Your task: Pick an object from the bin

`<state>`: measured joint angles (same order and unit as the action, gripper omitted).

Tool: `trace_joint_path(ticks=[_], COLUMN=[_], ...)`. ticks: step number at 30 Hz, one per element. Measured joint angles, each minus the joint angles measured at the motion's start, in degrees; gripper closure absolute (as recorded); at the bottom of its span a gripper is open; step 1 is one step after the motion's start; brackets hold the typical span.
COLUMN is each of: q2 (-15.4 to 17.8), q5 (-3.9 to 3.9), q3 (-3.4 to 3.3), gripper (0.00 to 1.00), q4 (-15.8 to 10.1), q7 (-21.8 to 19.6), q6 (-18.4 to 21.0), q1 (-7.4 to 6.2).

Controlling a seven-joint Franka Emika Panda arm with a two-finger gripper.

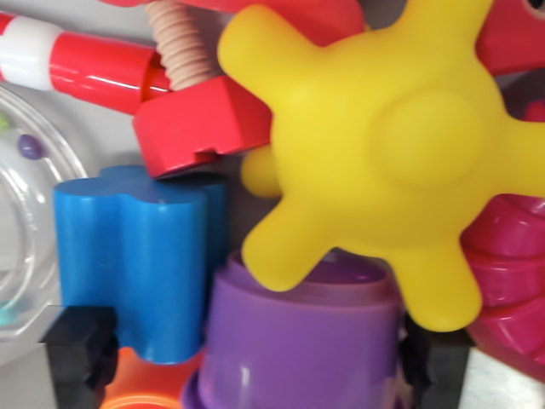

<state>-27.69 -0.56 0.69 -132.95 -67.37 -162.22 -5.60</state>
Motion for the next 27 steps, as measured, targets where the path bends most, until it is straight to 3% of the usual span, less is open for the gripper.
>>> trace_joint_path(ticks=[27], q2=[0.9], q5=[0.0], q3=[-0.03], gripper=[1.0], q4=[0.4], q7=[0.0], q6=[-0.1], q1=[0.02])
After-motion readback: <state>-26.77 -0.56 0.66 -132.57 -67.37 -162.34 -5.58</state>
